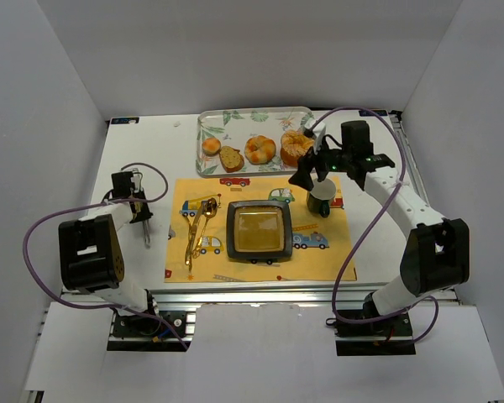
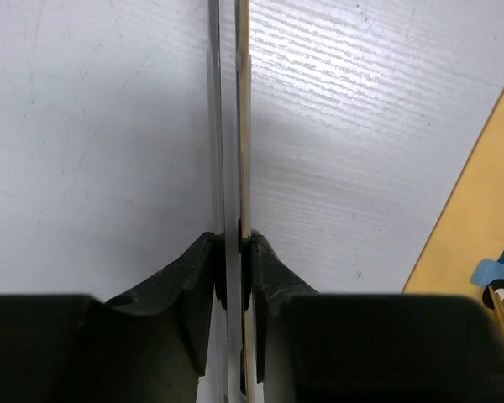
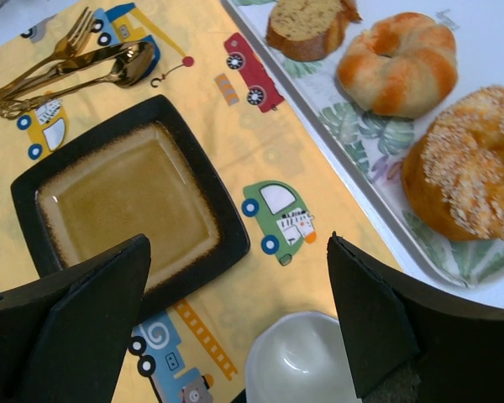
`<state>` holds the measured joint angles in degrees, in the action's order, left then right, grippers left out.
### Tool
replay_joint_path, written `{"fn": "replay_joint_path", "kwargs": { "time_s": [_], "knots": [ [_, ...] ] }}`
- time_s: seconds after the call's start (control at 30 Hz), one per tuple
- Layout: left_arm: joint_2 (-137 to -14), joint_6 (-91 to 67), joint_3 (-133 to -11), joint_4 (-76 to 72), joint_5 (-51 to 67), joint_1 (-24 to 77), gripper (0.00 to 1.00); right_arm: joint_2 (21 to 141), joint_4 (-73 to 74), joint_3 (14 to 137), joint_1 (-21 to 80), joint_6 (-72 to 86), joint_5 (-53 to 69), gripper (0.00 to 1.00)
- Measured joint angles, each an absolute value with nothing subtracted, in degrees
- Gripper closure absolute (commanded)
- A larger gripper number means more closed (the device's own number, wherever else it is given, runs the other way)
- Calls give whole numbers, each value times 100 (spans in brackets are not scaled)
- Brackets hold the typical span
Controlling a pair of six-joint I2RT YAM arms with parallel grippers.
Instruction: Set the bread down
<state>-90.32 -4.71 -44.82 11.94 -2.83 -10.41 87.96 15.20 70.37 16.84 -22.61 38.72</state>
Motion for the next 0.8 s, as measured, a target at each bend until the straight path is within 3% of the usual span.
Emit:
{"fn": "replay_joint_path", "kwargs": {
  "time_s": [0.1,0.17,0.43,0.8],
  "knots": [
    [-9021,-554,-4445,1039,-176,-1052,85,8796,1520,7035,1520,-2244,3872,11],
    [-8967,-742,-4445,1035,75,-1066,85,8796,1520,7035,1422,-2239,3872,11],
    [-8278,-2248,-5096,714,1337,-958,68,8779,1494,7035,1162,-2150,3879,11],
    [-9470,-2659,-7146,1422,1765,338,56,8768,1304,6947,1059,-1999,4001,11]
  ]
}}
